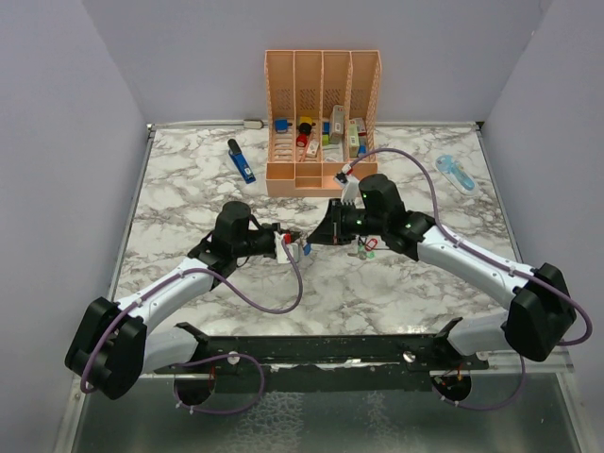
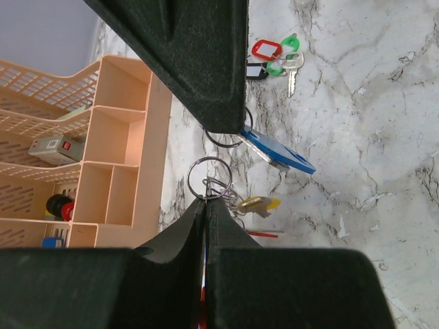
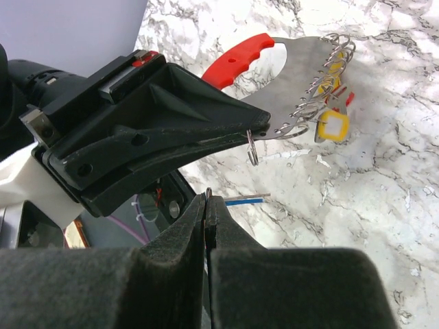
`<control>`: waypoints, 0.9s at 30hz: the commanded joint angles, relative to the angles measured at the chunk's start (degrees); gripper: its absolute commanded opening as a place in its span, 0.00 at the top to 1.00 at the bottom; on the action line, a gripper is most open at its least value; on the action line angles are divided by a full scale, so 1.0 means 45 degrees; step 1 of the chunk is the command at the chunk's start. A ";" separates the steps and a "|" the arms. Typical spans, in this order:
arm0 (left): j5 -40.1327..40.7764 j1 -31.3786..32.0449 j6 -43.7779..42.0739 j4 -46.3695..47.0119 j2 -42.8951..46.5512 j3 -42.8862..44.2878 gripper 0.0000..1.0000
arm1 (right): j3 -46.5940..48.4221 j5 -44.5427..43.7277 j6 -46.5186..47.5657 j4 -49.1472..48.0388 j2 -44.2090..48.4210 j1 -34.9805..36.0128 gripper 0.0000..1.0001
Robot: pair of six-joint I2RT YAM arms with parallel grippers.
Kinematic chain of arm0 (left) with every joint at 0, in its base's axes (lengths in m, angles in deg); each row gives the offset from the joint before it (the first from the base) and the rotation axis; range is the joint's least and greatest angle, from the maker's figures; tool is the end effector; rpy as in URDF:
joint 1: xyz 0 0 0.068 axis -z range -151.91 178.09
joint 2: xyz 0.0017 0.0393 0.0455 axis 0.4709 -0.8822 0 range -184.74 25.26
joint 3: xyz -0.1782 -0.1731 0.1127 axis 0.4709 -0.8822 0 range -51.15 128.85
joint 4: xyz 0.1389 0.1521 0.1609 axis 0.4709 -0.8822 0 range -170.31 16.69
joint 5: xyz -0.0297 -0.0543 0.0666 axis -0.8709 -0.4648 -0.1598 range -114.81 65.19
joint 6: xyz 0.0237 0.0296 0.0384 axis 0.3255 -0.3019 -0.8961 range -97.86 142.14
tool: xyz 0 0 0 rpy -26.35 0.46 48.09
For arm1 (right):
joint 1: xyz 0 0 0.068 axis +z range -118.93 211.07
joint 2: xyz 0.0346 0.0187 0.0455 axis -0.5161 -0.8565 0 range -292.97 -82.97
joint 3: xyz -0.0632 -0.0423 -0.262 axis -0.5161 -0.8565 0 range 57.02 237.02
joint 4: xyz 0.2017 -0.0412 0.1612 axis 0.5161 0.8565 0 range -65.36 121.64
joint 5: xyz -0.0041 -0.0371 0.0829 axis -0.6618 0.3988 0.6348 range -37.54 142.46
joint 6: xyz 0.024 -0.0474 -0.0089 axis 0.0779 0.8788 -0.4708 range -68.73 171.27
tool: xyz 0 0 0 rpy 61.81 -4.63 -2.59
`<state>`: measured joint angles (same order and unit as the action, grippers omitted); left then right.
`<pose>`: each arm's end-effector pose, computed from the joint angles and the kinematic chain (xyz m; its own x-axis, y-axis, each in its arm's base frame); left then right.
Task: Put the keys on the keyring
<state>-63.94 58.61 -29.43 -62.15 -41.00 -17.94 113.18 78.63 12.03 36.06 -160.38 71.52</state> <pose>0.2005 -0.1444 0.2339 0.5040 0.4082 -0.7612 0.8101 0.0822 0.5805 0.2195 0.2077 0.2812 -0.8651 0.0084 -0.5015 -0.4100 0.5639 0.7169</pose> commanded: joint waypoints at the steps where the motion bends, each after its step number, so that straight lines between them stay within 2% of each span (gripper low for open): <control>1: 0.0103 0.0074 -0.0125 0.0616 0.0261 0.0337 1.00 | 0.0099 -0.0505 -0.0662 -0.0607 -0.0115 0.0055 0.99; 27: 0.0122 0.0296 -0.0191 0.0665 0.0345 0.0276 1.00 | 0.0751 -0.1568 -0.1201 -0.0019 -0.0769 0.0074 0.99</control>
<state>-63.70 59.44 -29.46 -61.32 -40.89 -17.94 114.62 73.12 7.28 36.23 -163.28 71.52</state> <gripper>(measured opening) 0.029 0.016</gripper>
